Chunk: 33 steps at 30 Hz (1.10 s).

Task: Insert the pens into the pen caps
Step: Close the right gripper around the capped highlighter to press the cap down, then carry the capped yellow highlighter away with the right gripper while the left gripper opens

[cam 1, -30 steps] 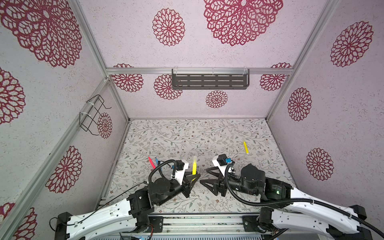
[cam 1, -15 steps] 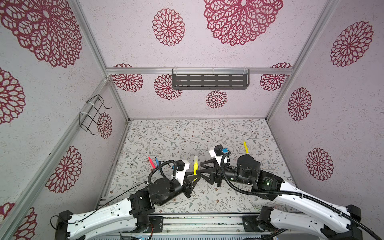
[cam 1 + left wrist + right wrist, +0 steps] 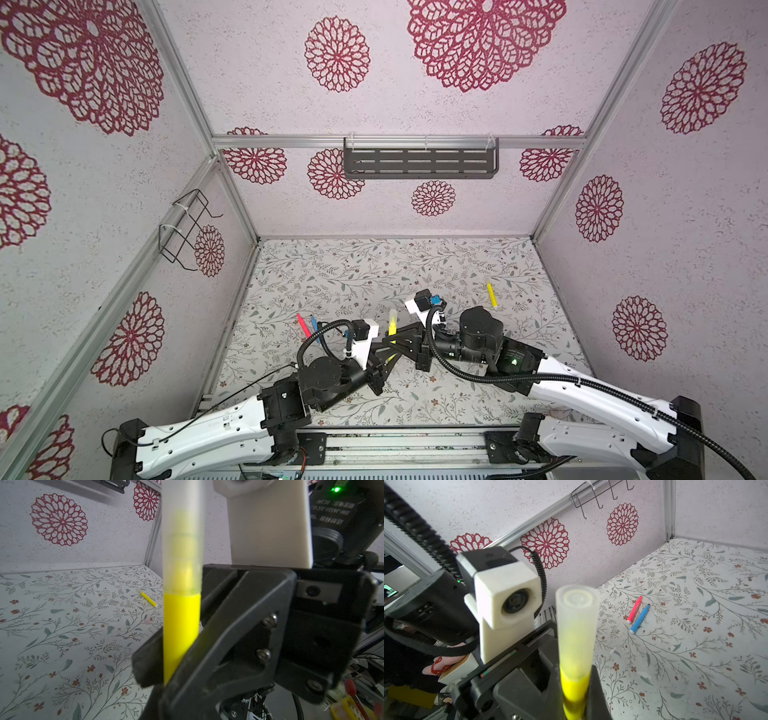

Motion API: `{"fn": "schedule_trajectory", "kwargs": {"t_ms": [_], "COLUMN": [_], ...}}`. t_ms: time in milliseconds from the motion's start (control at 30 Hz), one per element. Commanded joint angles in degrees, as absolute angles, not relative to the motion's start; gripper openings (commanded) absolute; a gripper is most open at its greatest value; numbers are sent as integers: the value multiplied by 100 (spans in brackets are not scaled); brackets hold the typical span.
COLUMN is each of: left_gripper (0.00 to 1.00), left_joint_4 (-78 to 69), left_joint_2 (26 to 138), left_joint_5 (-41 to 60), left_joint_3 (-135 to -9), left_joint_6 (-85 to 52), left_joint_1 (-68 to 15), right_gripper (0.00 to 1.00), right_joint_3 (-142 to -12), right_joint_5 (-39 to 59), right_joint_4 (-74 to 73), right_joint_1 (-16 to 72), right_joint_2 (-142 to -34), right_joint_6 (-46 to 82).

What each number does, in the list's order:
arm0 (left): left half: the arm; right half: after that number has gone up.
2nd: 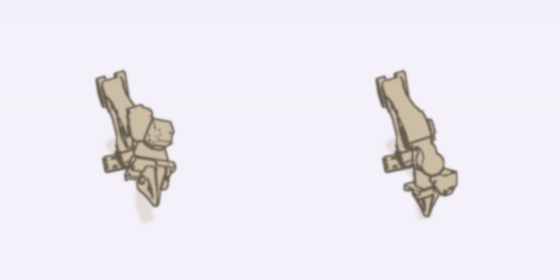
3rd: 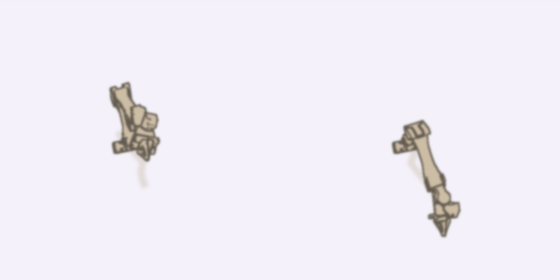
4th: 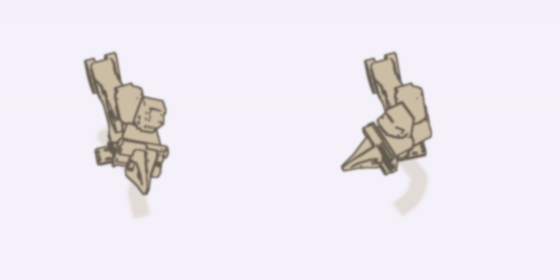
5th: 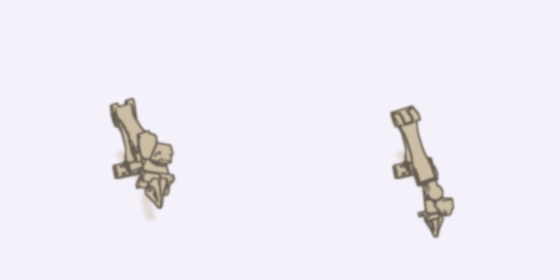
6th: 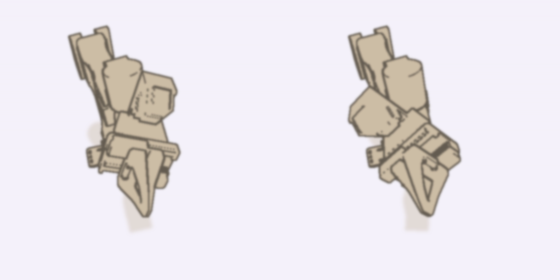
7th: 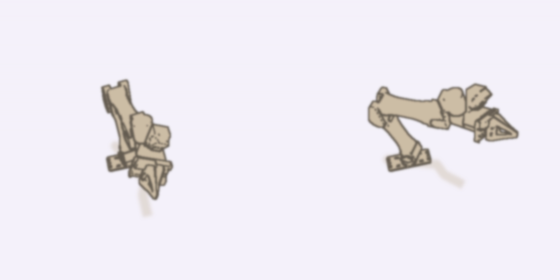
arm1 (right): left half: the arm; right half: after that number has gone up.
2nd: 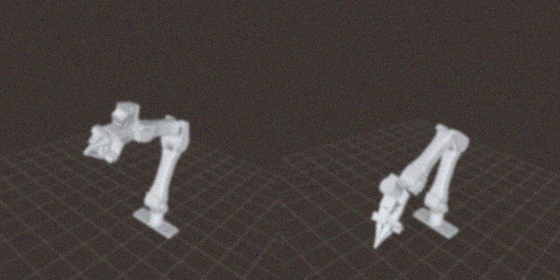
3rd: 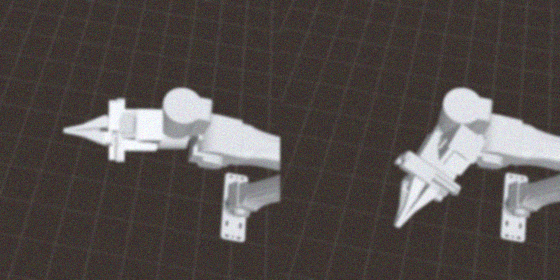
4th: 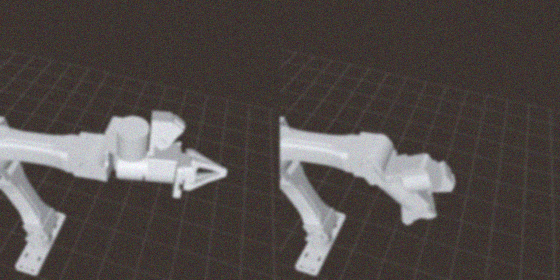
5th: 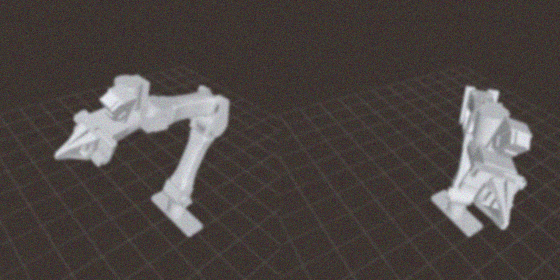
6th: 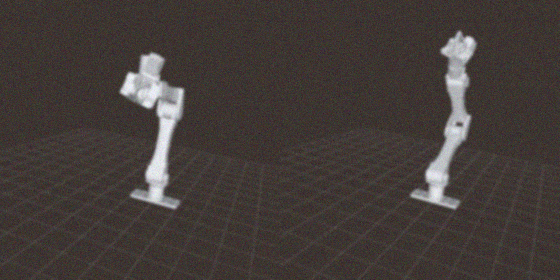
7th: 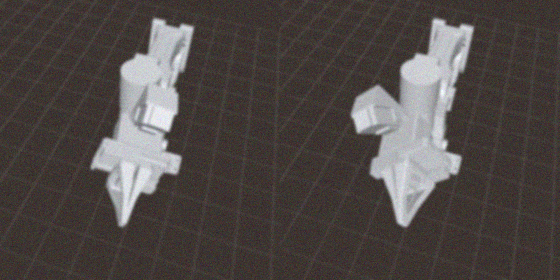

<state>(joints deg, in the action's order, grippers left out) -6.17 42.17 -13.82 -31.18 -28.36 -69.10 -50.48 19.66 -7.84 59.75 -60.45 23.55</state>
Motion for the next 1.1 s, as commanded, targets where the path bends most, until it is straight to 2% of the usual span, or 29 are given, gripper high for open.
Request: {"fn": "schedule_trajectory", "kwargs": {"t_ms": [0,300,467,700,1067], "left_gripper": [0,1,28,48,51], "left_joint_4": [-936,-860,-604,-137,517], "left_joint_2": [4254,4201,4065,3731,3480], "left_joint_5": [-1275,-1388,-1676,-2282,-2746], "left_joint_3": [-3120,-3112,-3121,-3087,-3085], "left_joint_6": [-2712,-2763,-2854,-3072,-3429], "left_joint_1": [-6979,-6984,-6979,-6976,-6985], "right_gripper": [0,0,0,0,0], "right_joint_3": [-5059,-5038,-5183,-5482,-6113], "right_joint_5": [2135,2057,1486,837,247], "right_joint_4": [-1185,-1109,-459,882,2538], "right_joint_1": [5941,5940,5817,5058,3372], "right_joint_2": [-6056,-5930,-5746,-5628,-6355], "right_joint_6": [2619,2598,2494,2333,1685]}}
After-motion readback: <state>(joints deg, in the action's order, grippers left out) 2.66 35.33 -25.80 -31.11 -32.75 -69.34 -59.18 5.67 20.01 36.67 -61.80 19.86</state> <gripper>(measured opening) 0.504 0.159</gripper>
